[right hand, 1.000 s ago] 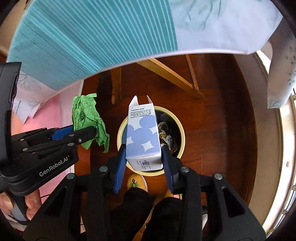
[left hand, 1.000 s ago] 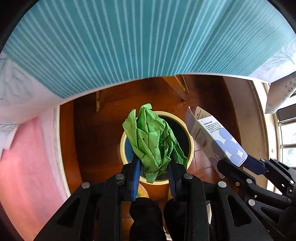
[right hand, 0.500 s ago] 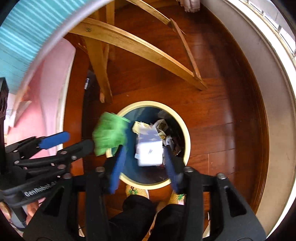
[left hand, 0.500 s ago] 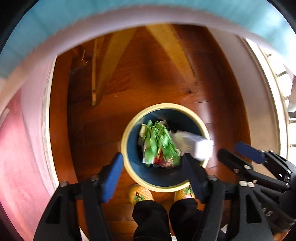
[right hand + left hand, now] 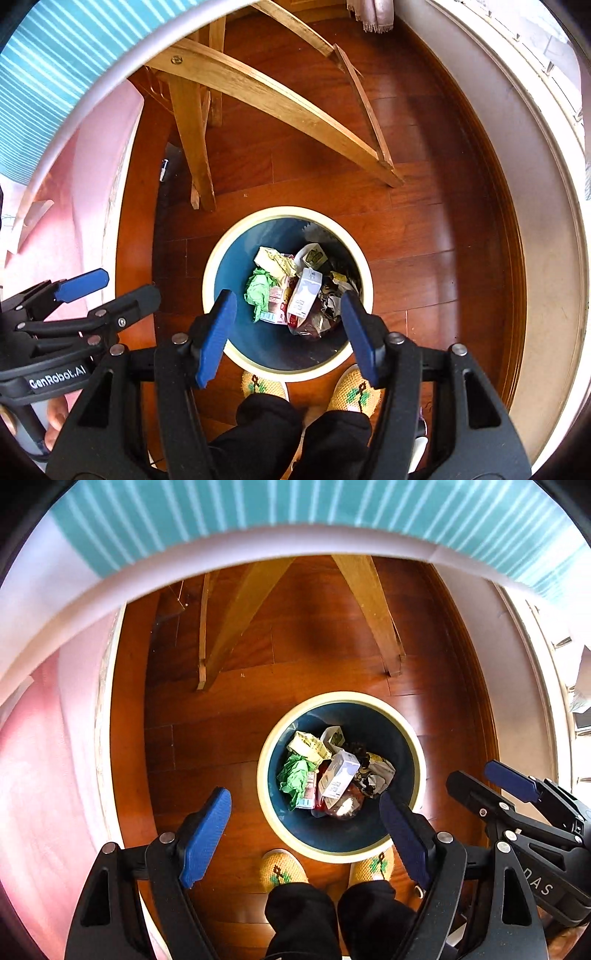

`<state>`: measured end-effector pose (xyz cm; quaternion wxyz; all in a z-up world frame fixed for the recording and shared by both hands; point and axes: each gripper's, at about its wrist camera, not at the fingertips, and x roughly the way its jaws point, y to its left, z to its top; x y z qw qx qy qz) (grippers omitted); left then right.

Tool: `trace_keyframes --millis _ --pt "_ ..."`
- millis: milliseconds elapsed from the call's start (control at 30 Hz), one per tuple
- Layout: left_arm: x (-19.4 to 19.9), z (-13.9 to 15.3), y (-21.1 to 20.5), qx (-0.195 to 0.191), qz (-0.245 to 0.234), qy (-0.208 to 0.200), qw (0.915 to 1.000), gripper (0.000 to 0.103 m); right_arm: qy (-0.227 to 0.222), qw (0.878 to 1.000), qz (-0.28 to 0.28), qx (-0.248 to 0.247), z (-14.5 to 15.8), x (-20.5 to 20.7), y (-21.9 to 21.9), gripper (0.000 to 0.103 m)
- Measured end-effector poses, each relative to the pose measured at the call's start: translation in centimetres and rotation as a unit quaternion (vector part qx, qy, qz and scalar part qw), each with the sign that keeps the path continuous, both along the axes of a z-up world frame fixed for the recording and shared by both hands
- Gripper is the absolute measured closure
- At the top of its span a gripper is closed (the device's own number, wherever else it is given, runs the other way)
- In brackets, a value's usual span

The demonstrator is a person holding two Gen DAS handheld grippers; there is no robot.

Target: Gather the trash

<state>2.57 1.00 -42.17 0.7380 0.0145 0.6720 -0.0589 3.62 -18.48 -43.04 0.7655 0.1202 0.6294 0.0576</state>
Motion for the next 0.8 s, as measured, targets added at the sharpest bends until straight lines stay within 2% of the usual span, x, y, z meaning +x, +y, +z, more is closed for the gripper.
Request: trace_keyframes --millis 267,333,467,600,800 --pt "-1.1 3.4 0.5 0.000 0.009 -0.016 0.9998 0.019 -0.014 1.000 -0.013 0.005 2.7 -0.5 0.0 0.046" --pt "-1.6 4.5 0.8 -0.002 0.011 -0.022 0.9997 0.019 -0.020 1.000 -0.014 0.004 3.6 -0.7 0.1 0.040" --pt "-2.3 7.1 1.1 -0.004 0.017 -0.038 0.9991 0.018 -0.030 0.999 -0.012 0.000 5.9 -1.2 0.4 0.038" --pt "-2.8 10.5 1.4 -0.009 0.023 -0.052 0.9984 0.014 -0.045 0.999 -0.012 -0.001 9.3 -1.6 0.4 0.038" --pt "-3.0 17.8 1.9 -0.022 0.033 -0.081 0.9960 0.013 -0.075 0.997 -0.009 0.003 16.6 -2.0 0.3 0.038"
